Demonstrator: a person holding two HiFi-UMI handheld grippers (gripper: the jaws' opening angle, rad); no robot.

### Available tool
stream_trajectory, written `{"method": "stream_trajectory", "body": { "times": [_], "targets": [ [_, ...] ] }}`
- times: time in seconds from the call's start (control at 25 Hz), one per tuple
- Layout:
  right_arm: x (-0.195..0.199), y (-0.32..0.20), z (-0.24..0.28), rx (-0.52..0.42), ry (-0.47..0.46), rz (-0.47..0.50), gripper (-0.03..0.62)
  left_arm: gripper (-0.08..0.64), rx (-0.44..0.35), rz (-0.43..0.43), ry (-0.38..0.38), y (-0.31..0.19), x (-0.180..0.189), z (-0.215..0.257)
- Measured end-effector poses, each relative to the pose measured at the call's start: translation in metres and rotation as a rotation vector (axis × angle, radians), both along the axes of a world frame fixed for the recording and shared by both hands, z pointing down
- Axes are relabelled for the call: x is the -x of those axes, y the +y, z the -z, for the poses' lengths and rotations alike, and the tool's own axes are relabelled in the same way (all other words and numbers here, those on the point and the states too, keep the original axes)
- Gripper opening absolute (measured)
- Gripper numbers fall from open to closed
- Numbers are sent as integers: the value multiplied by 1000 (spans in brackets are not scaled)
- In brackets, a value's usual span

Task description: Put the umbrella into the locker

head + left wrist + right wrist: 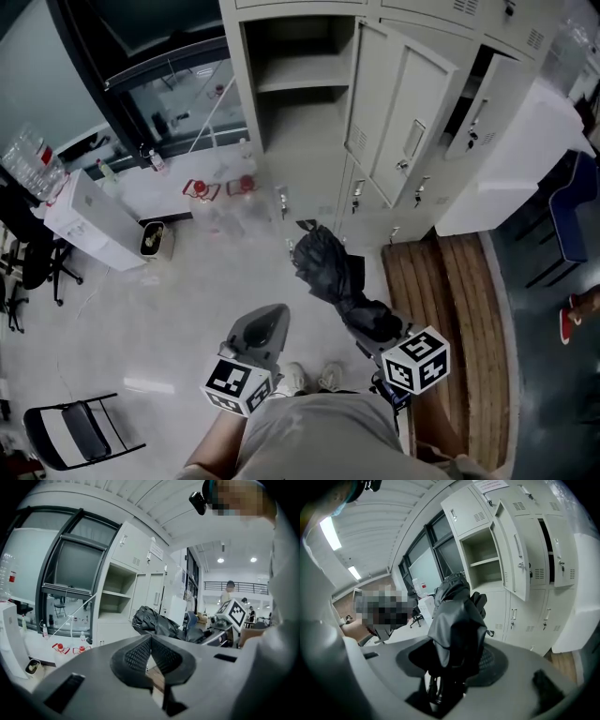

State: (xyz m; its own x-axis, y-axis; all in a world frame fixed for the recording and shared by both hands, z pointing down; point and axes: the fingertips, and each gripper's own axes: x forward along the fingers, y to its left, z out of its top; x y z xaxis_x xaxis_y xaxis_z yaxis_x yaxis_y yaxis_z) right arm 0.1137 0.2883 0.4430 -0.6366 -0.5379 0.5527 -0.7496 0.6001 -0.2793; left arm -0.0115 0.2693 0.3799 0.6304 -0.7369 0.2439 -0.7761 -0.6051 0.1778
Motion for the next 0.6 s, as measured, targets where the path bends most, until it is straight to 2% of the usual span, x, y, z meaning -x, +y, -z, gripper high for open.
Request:
{"method": "stream_trajectory", "body": {
  "times": [0.6],
  "targets": [
    [-19, 8, 7, -13, -18, 17, 206, 15, -20, 16, -5, 15, -26, 6]
  ]
}}
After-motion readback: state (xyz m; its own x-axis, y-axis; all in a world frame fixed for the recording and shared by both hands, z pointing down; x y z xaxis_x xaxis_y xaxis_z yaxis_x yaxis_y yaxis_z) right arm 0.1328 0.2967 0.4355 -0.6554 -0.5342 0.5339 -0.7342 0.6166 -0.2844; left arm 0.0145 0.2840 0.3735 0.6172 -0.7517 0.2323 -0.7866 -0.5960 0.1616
